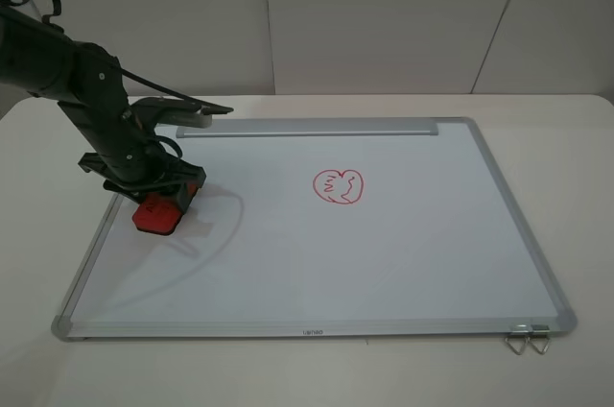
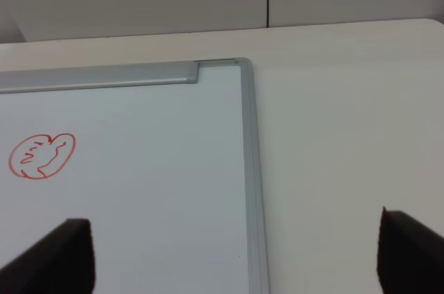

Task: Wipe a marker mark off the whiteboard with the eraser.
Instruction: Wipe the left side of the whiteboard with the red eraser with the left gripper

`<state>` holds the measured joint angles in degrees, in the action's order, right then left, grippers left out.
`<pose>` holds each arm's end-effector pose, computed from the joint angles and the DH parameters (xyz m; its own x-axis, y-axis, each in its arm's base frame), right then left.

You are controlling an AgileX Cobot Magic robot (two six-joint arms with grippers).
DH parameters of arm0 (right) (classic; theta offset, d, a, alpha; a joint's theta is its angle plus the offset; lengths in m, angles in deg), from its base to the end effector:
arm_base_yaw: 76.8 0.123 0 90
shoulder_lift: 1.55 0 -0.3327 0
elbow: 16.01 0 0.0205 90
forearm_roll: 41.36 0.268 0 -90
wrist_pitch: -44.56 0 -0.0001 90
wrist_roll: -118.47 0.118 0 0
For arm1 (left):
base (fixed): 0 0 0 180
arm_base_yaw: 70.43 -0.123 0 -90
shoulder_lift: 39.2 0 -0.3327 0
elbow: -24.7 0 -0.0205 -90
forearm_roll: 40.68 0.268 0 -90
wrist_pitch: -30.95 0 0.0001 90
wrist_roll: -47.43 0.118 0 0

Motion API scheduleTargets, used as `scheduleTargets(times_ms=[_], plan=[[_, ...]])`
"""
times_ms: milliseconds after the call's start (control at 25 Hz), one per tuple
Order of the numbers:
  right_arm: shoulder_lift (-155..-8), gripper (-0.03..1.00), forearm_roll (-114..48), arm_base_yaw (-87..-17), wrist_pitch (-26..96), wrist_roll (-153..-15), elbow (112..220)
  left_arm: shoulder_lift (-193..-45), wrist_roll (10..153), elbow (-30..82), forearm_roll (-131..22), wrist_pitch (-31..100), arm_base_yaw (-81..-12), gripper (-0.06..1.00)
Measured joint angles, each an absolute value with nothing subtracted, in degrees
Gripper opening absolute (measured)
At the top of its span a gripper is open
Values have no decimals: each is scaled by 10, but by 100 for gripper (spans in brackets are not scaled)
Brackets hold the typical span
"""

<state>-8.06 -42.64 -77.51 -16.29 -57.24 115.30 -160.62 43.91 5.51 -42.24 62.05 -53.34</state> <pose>-0.0163 -0.0021 0.2786 -0.4362 0.0693 -0.8972 0.0579 0.9971 0.0489 0.3592 -0.1122 0.0960 -0.9675 0.2089 -0.1426 0.2147 0.9763 -0.0261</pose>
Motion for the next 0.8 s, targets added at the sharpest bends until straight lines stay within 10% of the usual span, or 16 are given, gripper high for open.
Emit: scheduleTargets(times_ms=[360, 800], plan=[[-81, 72, -426, -775, -163, -572, 1153, -1590, 407, 30, -407, 654, -589, 56], [-81, 72, -426, -775, -163, -572, 1153, -1611, 401, 55, -348, 679, -499, 57]])
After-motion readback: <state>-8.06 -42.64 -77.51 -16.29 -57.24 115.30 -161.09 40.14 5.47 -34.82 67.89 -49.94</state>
